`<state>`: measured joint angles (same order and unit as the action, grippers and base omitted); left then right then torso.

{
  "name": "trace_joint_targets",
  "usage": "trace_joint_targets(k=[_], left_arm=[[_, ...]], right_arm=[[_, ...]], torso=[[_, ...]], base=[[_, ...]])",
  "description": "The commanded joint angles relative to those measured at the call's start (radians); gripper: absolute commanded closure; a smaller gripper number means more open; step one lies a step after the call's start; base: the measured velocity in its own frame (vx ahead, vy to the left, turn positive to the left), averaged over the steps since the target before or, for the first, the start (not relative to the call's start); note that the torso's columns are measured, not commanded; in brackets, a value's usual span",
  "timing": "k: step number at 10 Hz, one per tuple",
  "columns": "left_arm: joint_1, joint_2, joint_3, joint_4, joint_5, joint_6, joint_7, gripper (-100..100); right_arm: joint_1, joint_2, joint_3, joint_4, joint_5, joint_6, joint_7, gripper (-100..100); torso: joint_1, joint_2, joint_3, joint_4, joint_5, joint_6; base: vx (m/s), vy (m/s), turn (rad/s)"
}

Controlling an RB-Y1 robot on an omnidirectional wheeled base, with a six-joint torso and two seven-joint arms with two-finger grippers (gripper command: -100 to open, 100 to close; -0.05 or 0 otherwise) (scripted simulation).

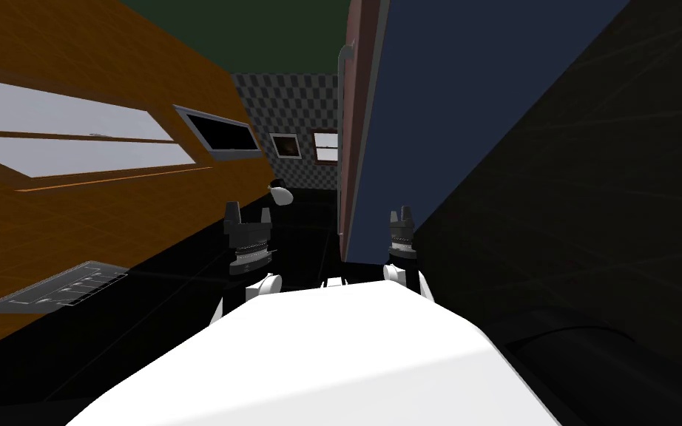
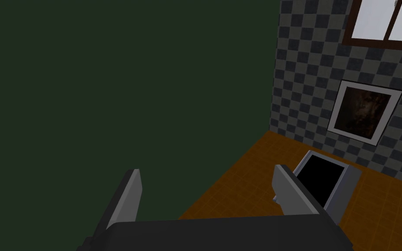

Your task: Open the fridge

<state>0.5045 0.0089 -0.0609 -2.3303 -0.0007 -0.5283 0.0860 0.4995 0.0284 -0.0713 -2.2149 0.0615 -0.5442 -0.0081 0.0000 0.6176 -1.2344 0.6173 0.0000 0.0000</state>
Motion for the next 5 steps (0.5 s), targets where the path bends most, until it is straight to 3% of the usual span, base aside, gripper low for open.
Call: trace_joint_targets(k=[1, 2, 5], left_arm=[[0.000, 0.000, 0.000, 0.000, 0.000, 0.000, 0.000, 0], [0.000, 0.000, 0.000, 0.000, 0.000, 0.000, 0.000, 0], [0.000, 0.000, 0.000, 0.000, 0.000, 0.000, 0.000, 0]], right_arm=[[0.008, -0.034, -0.009, 0.002, -0.001, 0.000, 0.013, -100], [0.017, -0.058, -0.019, 0.004, -0.003, -0.001, 0.027, -100], [0.059, -0.126, -0.065, 0.012, -0.010, -0.003, 0.092, -100]], torso=[[0.000, 0.074, -0.148, 0.074, 0.000, 0.000], [0.001, 0.107, -0.217, 0.107, 0.000, 0.000], [0.001, 0.119, -0.242, 0.120, 0.000, 0.000]], base=[[0.017, 0.012, 0.021], [0.020, 0.038, 0.030], [0.041, 0.057, 0.044]])
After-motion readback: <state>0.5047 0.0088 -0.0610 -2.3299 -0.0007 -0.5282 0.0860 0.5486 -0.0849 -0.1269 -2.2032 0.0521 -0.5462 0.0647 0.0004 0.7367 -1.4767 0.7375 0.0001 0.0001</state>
